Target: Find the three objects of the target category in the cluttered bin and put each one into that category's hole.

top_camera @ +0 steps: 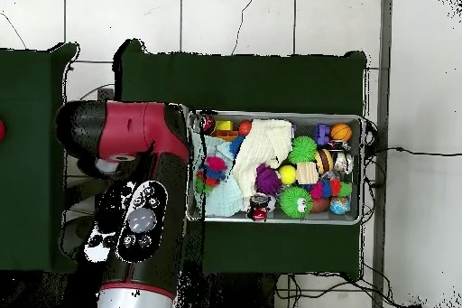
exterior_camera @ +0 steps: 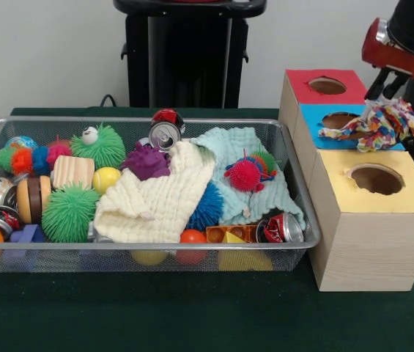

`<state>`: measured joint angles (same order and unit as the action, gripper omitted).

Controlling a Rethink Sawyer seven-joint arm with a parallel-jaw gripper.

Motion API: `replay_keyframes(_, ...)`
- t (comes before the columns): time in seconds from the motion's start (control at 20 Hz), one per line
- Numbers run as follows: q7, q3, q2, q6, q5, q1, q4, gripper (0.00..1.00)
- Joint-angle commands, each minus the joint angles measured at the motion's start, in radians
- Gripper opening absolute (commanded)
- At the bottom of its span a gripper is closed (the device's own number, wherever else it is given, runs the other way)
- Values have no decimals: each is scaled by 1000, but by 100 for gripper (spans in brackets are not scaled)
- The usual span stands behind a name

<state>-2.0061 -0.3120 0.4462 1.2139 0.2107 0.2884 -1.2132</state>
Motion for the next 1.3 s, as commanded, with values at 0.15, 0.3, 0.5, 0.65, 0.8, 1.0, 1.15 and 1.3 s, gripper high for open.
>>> replay_keyframes(0.15,-257,-3,-50,-140,-30,10,-21,0)
replay_keyframes(0.3,-240,-14,-41,-235,-40,13,-16,0)
replay_keyframes(0.5,-218,-26,-29,-288,-43,11,-1,0)
replay_keyframes(0.65,-196,-35,-29,-332,-51,10,16,0)
replay_keyframes(0.8,-179,-46,-32,-354,-52,9,28,0)
replay_keyframes(1.0,-171,-52,-42,-335,-42,2,53,0)
replay_keyframes(1.15,-167,-54,-49,-324,-36,-4,61,0)
replay_keyframes(1.3,-171,-52,-63,-308,-27,-14,60,0)
